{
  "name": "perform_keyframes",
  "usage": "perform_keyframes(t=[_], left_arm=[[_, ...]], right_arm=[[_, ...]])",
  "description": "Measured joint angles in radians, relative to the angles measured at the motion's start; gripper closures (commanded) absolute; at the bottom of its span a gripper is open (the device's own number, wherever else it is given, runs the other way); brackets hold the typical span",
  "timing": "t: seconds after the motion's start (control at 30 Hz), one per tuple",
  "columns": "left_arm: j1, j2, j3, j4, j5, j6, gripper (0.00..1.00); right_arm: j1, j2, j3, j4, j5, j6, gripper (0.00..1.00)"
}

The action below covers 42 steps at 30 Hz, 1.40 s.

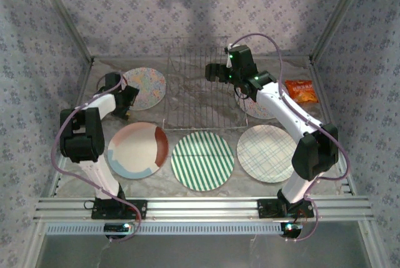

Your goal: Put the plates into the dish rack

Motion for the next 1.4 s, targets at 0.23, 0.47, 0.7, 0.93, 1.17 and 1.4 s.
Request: perform_keyframes(t=[0.23, 0.47, 0.7, 0.93, 1.17, 1.4], left_arm=[[0.000, 0.004, 0.000, 0.003, 0.001, -0.017, 0.06], [0.000, 0.014, 0.001, 0.010, 0.001, -0.026, 0.06], [0.000, 0.036, 0.027, 0.024, 0.005, -0.033, 0.06], [0.000, 0.043, 0.038, 0.036, 0.009, -0.043, 0.06], [0.000, 0.063, 0.039, 0.050, 0.012, -0.046, 0.06], [-0.001, 0.063, 0.040, 0.055, 0.012, -0.055, 0.08]], right_arm=[[-0.006, -0.010, -0.014, 0.000, 0.000, 0.000, 0.00], [-0.009, -0.013, -0.016, 0.002, 0.000, 0.000, 0.00], [-0.010, -0.017, -0.032, 0.003, 0.000, 0.001, 0.00], [-0.011, -0.018, -0.032, 0.005, 0.000, 0.001, 0.00], [-0.015, -0.023, -0.035, 0.005, 0.000, 0.004, 0.00], [-0.015, -0.028, -0.041, 0.009, -0.001, 0.004, 0.00]])
